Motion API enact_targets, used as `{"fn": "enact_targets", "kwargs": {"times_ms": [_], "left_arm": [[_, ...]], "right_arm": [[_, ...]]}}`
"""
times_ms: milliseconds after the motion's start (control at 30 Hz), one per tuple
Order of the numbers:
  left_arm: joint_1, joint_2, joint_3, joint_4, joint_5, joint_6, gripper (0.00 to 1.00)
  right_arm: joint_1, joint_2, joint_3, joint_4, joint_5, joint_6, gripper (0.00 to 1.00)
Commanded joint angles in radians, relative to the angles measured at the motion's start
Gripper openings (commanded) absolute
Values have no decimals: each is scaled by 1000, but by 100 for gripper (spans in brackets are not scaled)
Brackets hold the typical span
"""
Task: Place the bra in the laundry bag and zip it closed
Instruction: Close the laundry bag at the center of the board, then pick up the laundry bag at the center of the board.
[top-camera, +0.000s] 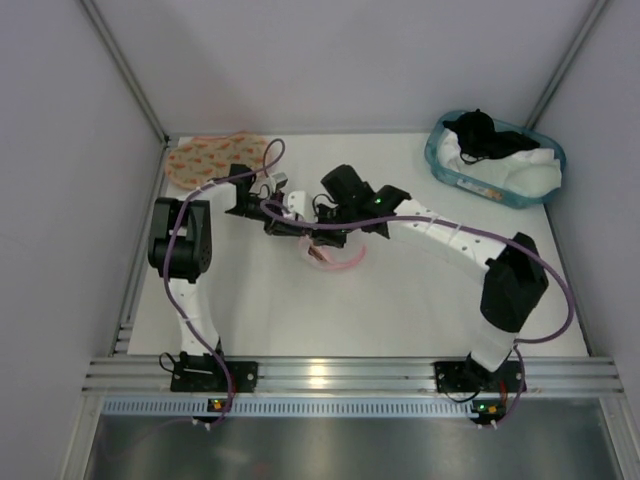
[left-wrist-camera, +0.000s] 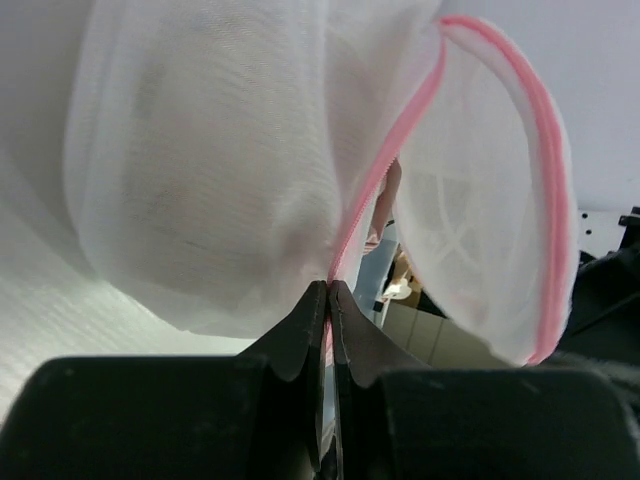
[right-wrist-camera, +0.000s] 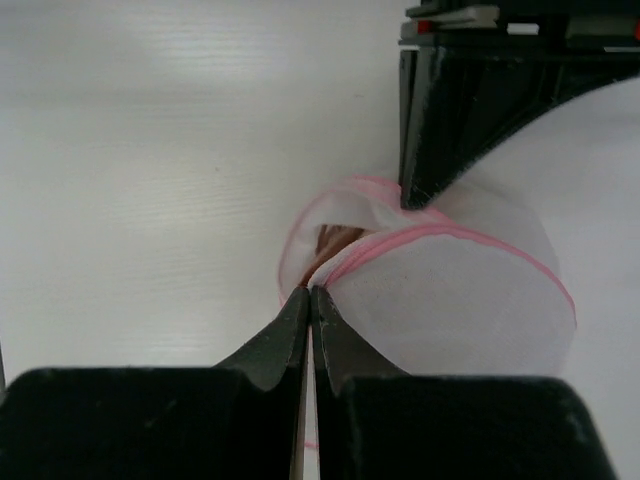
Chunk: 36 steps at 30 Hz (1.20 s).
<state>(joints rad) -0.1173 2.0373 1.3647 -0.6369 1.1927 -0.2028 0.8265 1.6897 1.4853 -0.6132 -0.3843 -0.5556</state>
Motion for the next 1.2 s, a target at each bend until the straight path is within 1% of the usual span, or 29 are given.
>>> {"fn": "enact_targets", "kwargs": {"times_ms": [0,33,100,133,167,200,233,267,300,333,367,400,433,467,500,533,567,633,667,700,800,900,1000,1167], "left_arm": [[25,32,36,-3,30,-38,8],[33,46,40,-3,33,-43,8],[44,60,45,-3,36,-53,8],[56,63,43,-1,39,-56,8],[64,67,43,-1,41,-60,8],[73,73,40,0,41,-60,8],[90,78,39,-1,39,-58,8],[97,83,39,-1,35,-55,8],[105,90,40,0,35,-52,8],[110,96,45,0,35,-47,8],[110,101,48,-1,31,-44,8],[111,110,53,0,28,-44,8],[110,115,56,-1,28,-44,8],[110,121,65,-1,28,-49,8],[110,130,68,0,25,-50,8],[110,135,71,-1,22,-49,8],[110,138,74,-1,19,-46,8],[110,146,76,-1,12,-43,8],[110,146,74,0,13,-41,8],[110,146,73,-1,13,-38,8],[110,136,68,-1,7,-30,8],[110,126,65,-1,8,-29,8],[111,112,59,-1,1,-29,8],[110,110,50,0,-8,-26,9]], "right_arm": [[74,92,98,29,30,-76,0],[94,122,118,21,32,-79,0],[99,212,216,-40,21,-64,19],[94,240,258,-71,16,-55,31],[91,258,341,-107,1,-46,43],[80,271,369,-143,-13,-6,47],[51,262,384,-142,-45,25,50],[28,246,389,-132,-65,99,59],[4,208,385,-106,-86,140,61],[-56,185,377,-94,-140,184,64],[-91,164,353,-83,-172,277,65],[-127,122,334,-48,-201,327,65],[-204,101,307,-30,-256,377,65],[-245,78,235,-7,-283,458,66],[-283,38,192,10,-307,486,66],[-352,21,149,29,-353,506,66],[-386,8,66,32,-379,525,66],[-459,-13,-9,26,-471,533,64],[-477,-16,-78,29,-505,537,62],[-489,-27,-107,38,-531,537,60],[-491,-54,-192,121,-574,549,56],[-451,-45,-180,156,-558,549,55],[-396,-15,-149,156,-509,549,53],[-310,39,-131,184,-378,549,50]]}}
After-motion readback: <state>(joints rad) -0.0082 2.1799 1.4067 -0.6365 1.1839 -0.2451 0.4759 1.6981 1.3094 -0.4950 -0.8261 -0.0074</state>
